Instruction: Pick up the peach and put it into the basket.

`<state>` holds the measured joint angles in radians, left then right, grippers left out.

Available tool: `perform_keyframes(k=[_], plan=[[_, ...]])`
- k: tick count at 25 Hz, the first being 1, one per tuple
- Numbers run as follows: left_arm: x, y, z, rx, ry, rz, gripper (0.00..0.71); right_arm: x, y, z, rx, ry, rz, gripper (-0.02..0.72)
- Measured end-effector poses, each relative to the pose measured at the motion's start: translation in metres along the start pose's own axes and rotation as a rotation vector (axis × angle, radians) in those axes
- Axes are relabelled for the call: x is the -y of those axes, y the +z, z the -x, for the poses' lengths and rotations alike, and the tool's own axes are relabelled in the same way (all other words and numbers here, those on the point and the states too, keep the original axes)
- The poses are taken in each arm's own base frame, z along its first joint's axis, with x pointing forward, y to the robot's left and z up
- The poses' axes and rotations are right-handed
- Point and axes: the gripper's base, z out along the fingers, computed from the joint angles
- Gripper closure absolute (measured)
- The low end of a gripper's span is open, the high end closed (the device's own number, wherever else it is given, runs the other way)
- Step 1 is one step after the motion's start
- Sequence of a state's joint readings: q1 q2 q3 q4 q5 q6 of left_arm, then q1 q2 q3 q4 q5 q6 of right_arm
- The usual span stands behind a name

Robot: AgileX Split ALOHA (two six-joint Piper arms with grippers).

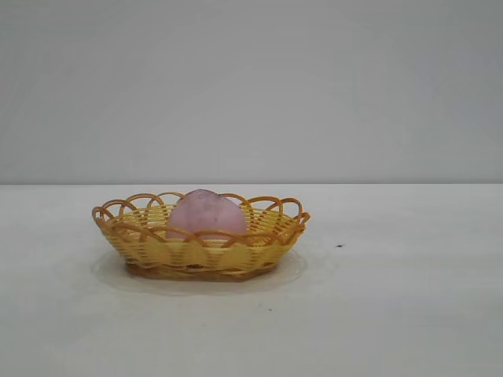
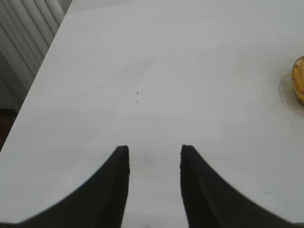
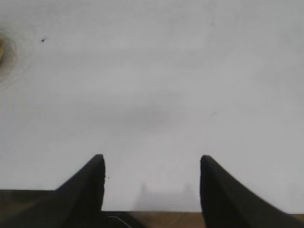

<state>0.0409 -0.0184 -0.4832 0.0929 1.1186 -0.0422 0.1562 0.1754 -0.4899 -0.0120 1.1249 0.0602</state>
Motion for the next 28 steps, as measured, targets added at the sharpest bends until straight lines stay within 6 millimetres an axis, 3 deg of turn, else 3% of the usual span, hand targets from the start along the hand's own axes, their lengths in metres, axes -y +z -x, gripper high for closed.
perform_keyframes(k=[7, 28], plan=[[0.0, 0.0, 0.0, 0.002, 0.0, 0.0, 0.509, 0.001, -0.021, -0.019, 0.18, -0.016, 0.006, 0.329], [0.0, 0.0, 0.0, 0.002, 0.0, 0.0, 0.509, 0.0, -0.021, -0.019, 0.176, -0.039, 0.017, 0.329]])
